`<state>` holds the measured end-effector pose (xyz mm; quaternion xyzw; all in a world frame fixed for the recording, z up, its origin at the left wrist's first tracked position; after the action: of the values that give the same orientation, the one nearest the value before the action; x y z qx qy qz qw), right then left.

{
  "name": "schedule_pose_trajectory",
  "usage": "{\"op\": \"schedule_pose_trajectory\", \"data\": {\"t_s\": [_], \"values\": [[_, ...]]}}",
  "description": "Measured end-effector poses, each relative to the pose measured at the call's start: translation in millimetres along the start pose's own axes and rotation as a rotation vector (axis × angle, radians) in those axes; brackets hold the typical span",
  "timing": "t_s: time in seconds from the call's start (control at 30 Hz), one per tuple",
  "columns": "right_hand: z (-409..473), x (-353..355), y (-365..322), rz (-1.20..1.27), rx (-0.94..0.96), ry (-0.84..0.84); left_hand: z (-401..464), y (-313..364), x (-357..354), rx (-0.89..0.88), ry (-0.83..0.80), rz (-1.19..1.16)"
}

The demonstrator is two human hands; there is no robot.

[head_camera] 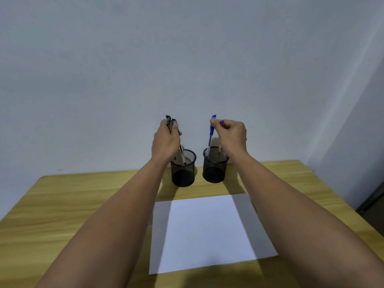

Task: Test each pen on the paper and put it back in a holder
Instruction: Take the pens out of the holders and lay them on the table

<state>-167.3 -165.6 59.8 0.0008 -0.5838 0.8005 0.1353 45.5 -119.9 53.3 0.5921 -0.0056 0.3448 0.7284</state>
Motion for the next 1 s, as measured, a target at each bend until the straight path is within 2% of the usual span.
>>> {"op": "schedule_pose_trajectory", "data": {"t_s": [0.1, 0.2, 0.37, 0.47, 0.63, 0.83, 1.0], "values": [[-4.5, 2.5, -48.4, 0.074, 0.073, 0.017, -6.5, 30.8, 37.7, -0.014, 0.033, -0.051], [-17.7, -7.9, -89.3, 0.172, 0.081, -0.093, -15.1, 50.0, 78.3, -0.007, 0.026, -0.043], [-78.3, -51.6, -119.2, 0.24, -0.036, -0.299, -47.0, 47.3, 136.8, 0.076, -0.134, 0.071], [-120.2, -85.4, -105.4, 0.225, -0.153, -0.399, -70.5, 18.6, 164.0, 0.218, -0.2, 0.147], [-175.7, -145.6, -45.8, 0.12, -0.346, -0.53, -101.8, -69.3, 179.9, 0.433, -0.242, 0.245], [-201.2, -190.1, 9.2, -0.049, -0.41, -0.603, -121.6, -146.9, 169.7, 0.527, -0.246, 0.284], [-209.0, -207.0, 26.2, -0.172, -0.391, -0.631, -117.1, -166.7, 169.9, 0.469, -0.204, 0.484]]}}
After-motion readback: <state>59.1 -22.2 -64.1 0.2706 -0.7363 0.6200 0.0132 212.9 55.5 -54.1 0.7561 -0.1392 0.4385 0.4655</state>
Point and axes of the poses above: each hand's wrist, its own z-axis towards the middle knuckle, its own x-axis out of the back of the hand, y = z × x, the point moved 5 cm from there along z, towards the middle knuckle, and after that the axes turned 5 degrees about z, right-handed, at the moved point
